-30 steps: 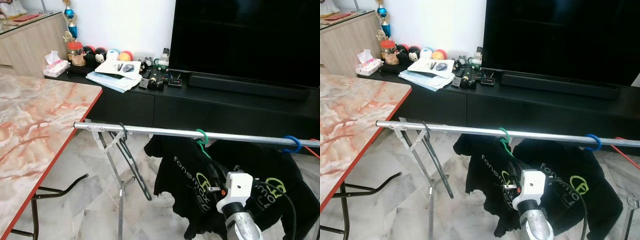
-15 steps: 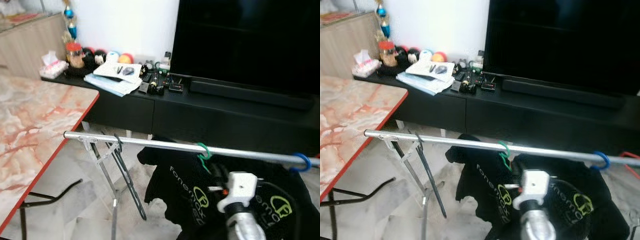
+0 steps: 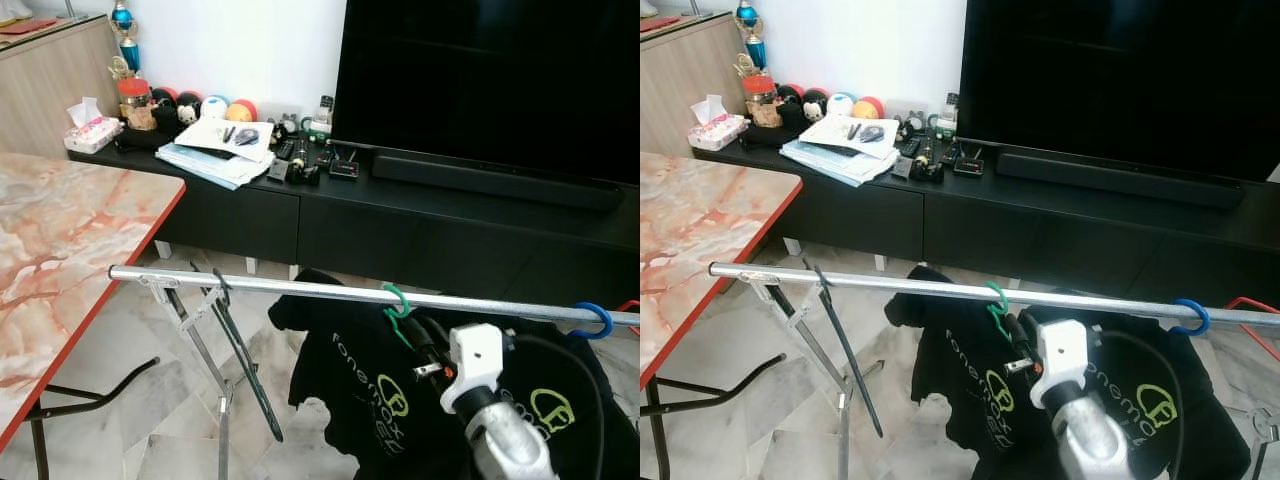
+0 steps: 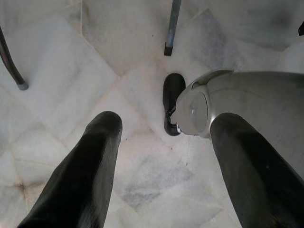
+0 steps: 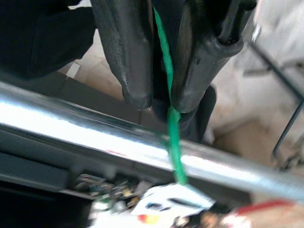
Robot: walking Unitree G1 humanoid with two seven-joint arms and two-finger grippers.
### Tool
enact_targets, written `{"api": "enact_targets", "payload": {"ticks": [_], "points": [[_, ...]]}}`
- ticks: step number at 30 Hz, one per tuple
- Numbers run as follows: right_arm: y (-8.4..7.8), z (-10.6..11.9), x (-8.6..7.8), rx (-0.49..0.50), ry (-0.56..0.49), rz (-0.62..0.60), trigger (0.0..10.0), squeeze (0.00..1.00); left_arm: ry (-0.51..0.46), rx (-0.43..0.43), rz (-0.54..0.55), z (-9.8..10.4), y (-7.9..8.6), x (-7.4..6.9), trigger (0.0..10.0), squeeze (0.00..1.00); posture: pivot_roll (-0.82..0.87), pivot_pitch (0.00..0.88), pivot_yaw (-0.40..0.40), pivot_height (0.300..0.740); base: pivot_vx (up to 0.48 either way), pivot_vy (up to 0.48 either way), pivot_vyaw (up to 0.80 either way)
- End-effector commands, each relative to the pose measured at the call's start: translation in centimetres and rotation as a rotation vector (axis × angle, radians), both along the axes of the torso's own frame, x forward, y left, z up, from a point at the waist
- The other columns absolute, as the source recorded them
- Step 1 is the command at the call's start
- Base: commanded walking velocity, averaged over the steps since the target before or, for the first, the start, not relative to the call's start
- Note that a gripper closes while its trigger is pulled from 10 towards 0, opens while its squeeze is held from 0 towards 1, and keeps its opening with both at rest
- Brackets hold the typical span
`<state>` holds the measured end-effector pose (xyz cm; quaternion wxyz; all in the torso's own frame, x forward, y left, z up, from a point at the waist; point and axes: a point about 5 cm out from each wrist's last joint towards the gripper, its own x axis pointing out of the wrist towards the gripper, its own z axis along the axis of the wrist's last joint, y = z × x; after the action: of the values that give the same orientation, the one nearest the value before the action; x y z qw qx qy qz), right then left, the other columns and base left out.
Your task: Hang hanger
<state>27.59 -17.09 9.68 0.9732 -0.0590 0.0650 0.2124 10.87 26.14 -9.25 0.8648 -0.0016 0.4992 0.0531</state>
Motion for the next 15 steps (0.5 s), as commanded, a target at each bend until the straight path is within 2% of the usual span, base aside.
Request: {"api": "enact_targets", "payload": {"ticks": [1, 6, 11, 15], "points": [[0.1, 0.2, -0.1, -0.029, 0.052, 0.056, 10.0, 0.0, 0.031, -0.011, 0.01, -0.2, 0.1, -0.6, 10.0, 0.0, 0.08, 0.105, -0.061, 0.74, 0.0, 0.0, 0.0], [-0.5, 0.2, 0.0, -0.111, 0.177, 0.113, 10.0, 0.0, 0.032, -0.019, 0.007, -0.1, 0.1, -0.5, 10.0, 0.0, 0.08, 0.115, -0.055, 0.74, 0.0, 0.0, 0.0], [-0.2, 0.4, 0.5, -0.061, 0.241, 0.098, 10.0, 0.0, 0.033, -0.02, 0.004, -0.1, 0.2, -0.4, 10.0, 0.0, 0.08, 0.118, -0.051, 0.74, 0.0, 0.0, 0.0], [0.8, 0.3, 0.6, -0.019, 0.256, 0.12, 10.0, 0.0, 0.031, -0.021, 0.001, -0.1, 0.3, -0.4, 10.0, 0.0, 0.09, 0.122, -0.051, 0.74, 0.0, 0.0, 0.0]]}}
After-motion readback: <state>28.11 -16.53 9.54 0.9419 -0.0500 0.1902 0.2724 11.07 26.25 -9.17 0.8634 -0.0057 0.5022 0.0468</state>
